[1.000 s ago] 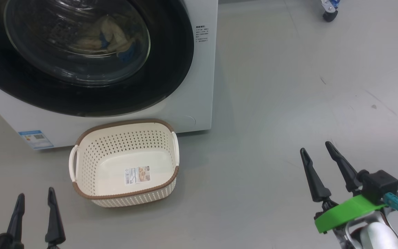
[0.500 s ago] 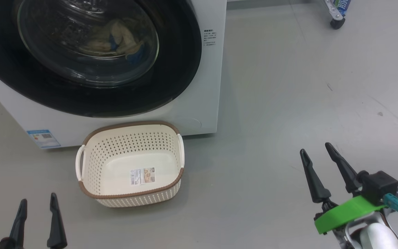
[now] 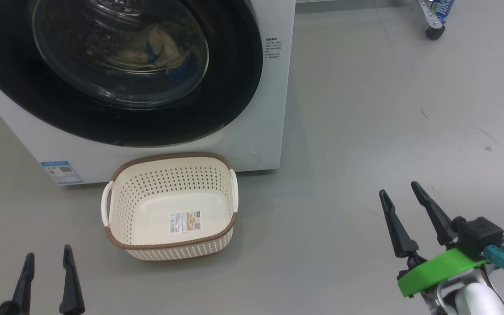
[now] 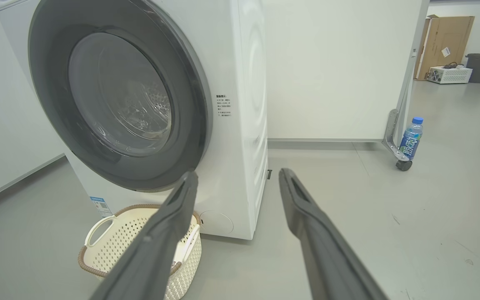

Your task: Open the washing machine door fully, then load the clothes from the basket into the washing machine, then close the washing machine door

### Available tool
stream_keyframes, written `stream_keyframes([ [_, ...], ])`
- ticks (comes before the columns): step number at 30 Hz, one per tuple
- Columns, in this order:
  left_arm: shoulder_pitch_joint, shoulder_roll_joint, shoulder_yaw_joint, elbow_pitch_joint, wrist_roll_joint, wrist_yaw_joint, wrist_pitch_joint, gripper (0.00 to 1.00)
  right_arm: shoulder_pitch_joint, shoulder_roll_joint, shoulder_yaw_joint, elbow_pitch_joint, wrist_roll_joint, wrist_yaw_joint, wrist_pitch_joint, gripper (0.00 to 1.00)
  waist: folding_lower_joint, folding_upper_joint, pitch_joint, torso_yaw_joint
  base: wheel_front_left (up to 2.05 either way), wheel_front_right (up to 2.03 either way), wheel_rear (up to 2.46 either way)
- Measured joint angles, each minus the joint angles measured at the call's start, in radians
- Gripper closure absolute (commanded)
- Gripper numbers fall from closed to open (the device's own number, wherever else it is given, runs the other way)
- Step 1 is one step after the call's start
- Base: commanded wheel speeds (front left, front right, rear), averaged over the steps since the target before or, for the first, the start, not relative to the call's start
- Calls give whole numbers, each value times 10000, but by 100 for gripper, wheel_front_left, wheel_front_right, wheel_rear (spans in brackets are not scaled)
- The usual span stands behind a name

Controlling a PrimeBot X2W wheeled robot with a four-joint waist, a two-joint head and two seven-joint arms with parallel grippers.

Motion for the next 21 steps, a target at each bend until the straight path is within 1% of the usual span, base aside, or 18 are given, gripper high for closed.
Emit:
stream_keyframes([
  [9,-8,13,-15,-10,0,0,0,0,0,2,-4,0,2,0,0,0,0,0,94,79,0,0,0],
  [10,-8,-15,-31,61,2,0,2,100,0,2,4,73,6,2,-2,100,0,0,99,84,0,0,0],
  [15,91,-244,-167,715,-10,0,17,100,299,31,79,702,35,2,10,100,0,0,97,88,0,0,0],
  [20,137,-286,-174,802,-552,0,198,100,494,33,79,775,610,2,105,100,0,0,80,100,0,0,0],
  [21,135,-286,-174,807,-773,0,249,100,493,33,73,775,874,2,150,100,0,0,71,103,0,0,0],
])
